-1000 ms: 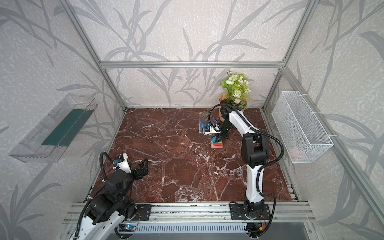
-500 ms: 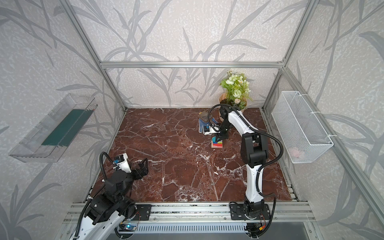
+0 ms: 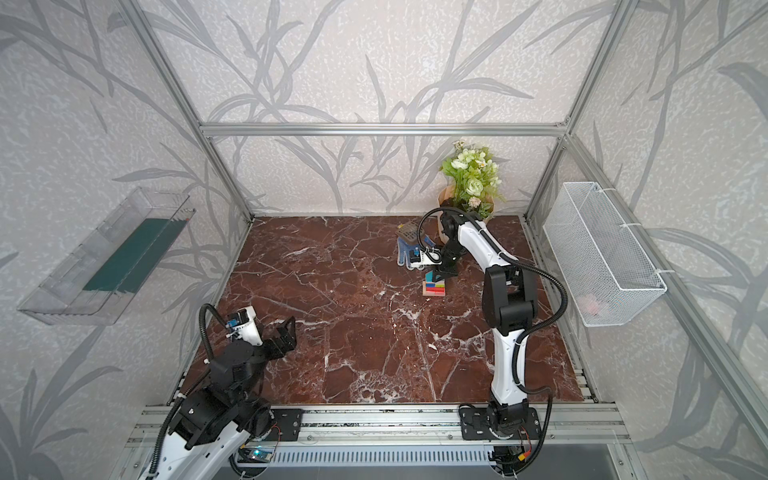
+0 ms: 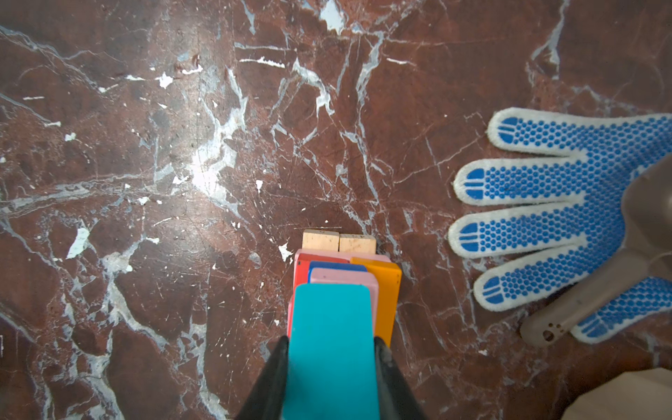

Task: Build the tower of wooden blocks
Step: 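Lower the teal block onto the pink block atop the stack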

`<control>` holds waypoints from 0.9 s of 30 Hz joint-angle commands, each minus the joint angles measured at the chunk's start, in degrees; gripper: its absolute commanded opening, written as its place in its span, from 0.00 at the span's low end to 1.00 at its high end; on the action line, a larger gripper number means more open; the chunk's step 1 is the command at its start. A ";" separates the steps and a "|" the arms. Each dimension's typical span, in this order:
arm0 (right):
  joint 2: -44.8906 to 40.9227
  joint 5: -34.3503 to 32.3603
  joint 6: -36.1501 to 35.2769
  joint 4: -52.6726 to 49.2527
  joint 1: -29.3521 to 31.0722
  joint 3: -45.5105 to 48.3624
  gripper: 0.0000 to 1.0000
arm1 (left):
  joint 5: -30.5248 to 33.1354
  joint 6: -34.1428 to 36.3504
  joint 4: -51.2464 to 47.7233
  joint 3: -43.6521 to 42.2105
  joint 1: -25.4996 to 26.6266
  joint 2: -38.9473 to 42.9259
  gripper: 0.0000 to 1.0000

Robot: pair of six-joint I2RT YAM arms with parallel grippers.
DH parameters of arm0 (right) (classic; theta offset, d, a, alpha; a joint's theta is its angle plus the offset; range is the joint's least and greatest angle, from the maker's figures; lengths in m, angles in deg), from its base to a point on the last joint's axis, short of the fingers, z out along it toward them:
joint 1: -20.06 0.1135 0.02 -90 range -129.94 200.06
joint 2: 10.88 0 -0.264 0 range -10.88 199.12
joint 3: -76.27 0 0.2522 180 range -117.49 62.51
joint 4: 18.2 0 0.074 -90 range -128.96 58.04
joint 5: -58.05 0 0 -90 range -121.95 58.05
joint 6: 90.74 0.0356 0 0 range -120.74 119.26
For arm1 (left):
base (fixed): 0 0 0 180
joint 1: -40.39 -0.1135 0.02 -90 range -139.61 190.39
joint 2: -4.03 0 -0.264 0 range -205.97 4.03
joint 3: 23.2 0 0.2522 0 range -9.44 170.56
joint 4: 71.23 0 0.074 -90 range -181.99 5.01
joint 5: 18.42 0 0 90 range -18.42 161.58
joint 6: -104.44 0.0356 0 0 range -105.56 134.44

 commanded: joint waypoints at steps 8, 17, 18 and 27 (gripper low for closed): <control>0.60 0.56 0.88 -0.23 -0.25 -0.80 0.03 | 0.09 -0.41 0.18 -0.66 -0.13 -0.04 0.98; -0.14 1.71 1.31 -0.07 -0.25 -0.72 0.04 | 0.10 -0.44 0.21 -0.66 -0.13 -0.02 0.98; -0.15 1.64 1.24 -0.11 -0.28 -0.64 0.05 | 0.11 -0.44 0.15 -0.62 -0.13 -0.04 0.98; -0.37 0.38 1.65 0.97 -0.43 0.91 0.05 | -0.09 -0.45 0.15 -0.59 -0.18 -0.04 0.98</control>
